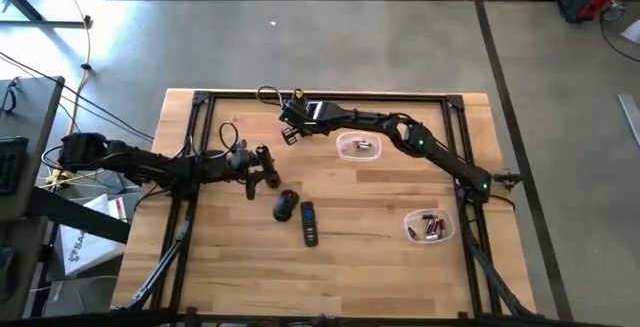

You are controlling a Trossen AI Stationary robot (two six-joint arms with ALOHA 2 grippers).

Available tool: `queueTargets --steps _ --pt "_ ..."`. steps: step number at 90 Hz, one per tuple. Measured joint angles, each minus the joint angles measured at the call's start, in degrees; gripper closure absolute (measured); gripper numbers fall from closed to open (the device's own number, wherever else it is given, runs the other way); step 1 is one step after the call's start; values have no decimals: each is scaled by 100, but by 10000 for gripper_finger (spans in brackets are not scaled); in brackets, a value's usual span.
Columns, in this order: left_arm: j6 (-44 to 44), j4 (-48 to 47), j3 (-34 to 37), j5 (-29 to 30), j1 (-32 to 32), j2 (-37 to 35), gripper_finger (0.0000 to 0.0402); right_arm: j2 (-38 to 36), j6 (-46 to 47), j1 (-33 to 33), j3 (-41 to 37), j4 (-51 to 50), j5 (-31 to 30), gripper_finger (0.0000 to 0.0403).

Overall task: Insert battery
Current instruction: Close the flashlight battery compartment, then close the flashlight using its cover

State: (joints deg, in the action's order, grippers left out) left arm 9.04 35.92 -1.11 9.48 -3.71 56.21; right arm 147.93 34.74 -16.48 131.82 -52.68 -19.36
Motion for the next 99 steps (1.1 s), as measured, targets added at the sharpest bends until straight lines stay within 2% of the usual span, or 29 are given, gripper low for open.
queueTargets --steps 23,43,57,67,83,99 --pt "26 135 16 -342 2 7 270 -231 148 458 -18 -1744 585 403" --pt "61 210 18 -359 5 11 270 -816 545 1113 -50 -3626 626 403" --pt "85 147 -62 -344 7 24 270 -1467 622 1518 -396 -3667 486 403" --pt "84 148 -132 -347 44 72 270 -2289 1107 1633 -1250 -3724 410 403" --pt "47 328 -178 -294 163 248 270 -4010 1409 1585 -3450 -2921 249 403" --pt "17 439 -302 -211 153 499 270 -5475 1607 1663 -5240 -2353 -1033 403"
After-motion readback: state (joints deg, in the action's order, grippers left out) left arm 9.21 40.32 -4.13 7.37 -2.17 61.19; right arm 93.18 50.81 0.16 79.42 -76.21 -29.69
